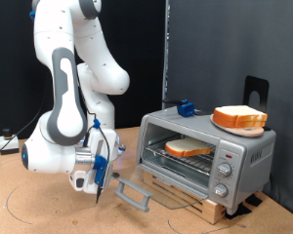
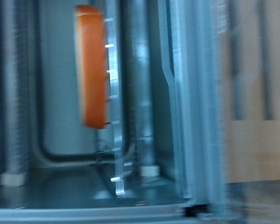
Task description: Make a piece of toast with the oven
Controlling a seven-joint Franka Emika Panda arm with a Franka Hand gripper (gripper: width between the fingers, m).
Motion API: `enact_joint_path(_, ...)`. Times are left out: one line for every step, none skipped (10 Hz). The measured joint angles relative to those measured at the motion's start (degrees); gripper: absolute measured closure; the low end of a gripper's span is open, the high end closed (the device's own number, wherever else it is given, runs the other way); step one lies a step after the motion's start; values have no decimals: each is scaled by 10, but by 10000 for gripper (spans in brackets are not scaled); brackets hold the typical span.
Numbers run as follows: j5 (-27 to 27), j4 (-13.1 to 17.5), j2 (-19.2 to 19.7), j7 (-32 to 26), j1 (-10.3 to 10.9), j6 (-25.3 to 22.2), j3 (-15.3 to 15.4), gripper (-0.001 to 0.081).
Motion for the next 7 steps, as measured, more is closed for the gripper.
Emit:
enact_joint_path(0, -1, -10, 2, -1, -32, 1, -3)
enact_joint_path(1, -4, -20, 6, -1, -58, 3, -3)
enact_joint_path(4, -10, -31, 8, 0, -74, 7, -3)
enact_joint_path(8, -21, -46, 8, 0, -81, 12, -3)
enact_joint_path(14, -34, -62, 7, 0, -84, 18, -3)
enact_joint_path(21, -49, -81, 3, 1, -83, 25, -3)
enact_joint_path(31, -66, -101, -6, 2, -82, 32, -3)
